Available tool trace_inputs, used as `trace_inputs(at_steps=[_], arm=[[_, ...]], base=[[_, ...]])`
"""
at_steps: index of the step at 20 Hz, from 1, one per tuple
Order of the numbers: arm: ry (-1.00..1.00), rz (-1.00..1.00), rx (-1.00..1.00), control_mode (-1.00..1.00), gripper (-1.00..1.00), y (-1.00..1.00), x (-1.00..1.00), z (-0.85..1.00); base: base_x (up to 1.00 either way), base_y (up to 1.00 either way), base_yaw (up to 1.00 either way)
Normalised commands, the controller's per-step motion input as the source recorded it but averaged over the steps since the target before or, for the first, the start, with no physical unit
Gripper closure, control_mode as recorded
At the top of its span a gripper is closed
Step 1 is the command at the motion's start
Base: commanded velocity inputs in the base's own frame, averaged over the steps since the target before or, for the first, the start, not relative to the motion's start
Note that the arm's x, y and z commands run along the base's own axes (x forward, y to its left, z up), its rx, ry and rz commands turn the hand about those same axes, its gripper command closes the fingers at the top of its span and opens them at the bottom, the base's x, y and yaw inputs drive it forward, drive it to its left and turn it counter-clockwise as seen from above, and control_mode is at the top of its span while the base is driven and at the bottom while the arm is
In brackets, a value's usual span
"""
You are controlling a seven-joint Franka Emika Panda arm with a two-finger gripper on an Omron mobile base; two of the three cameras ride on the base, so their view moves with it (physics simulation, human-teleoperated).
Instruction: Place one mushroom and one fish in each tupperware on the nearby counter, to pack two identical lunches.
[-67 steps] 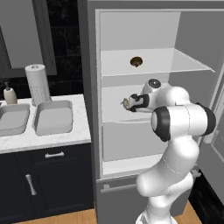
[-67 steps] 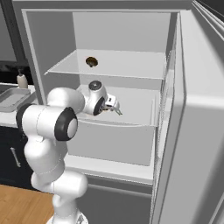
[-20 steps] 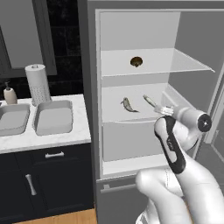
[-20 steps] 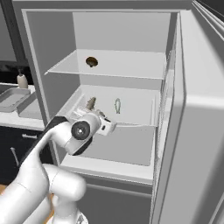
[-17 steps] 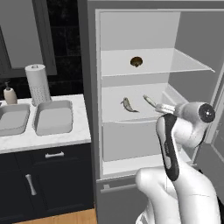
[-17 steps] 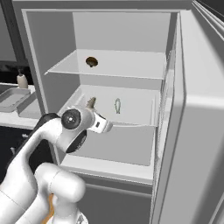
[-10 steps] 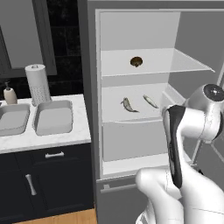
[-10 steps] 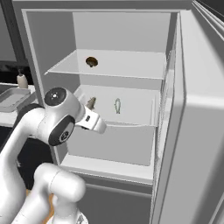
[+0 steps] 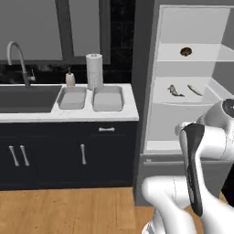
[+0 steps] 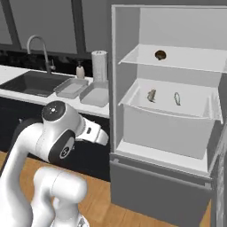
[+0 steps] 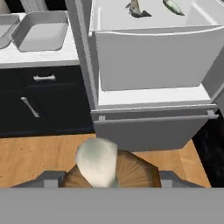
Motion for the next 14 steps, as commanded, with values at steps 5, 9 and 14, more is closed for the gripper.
trace_inputs(at_steps=[5, 9, 14], arm=[[0.0, 0.0, 0.0, 1.0, 1.0, 0.0, 0.0, 0.0], [0.0, 0.0, 0.0, 1.0, 1.0, 0.0, 0.0, 0.0], [0.0, 0.0, 0.0, 1.0, 1.0, 0.0, 0.0, 0.0]], base=[[0.8, 1.0, 0.06], [1.0, 0.96, -0.1], [1.0, 0.69, -0.2]])
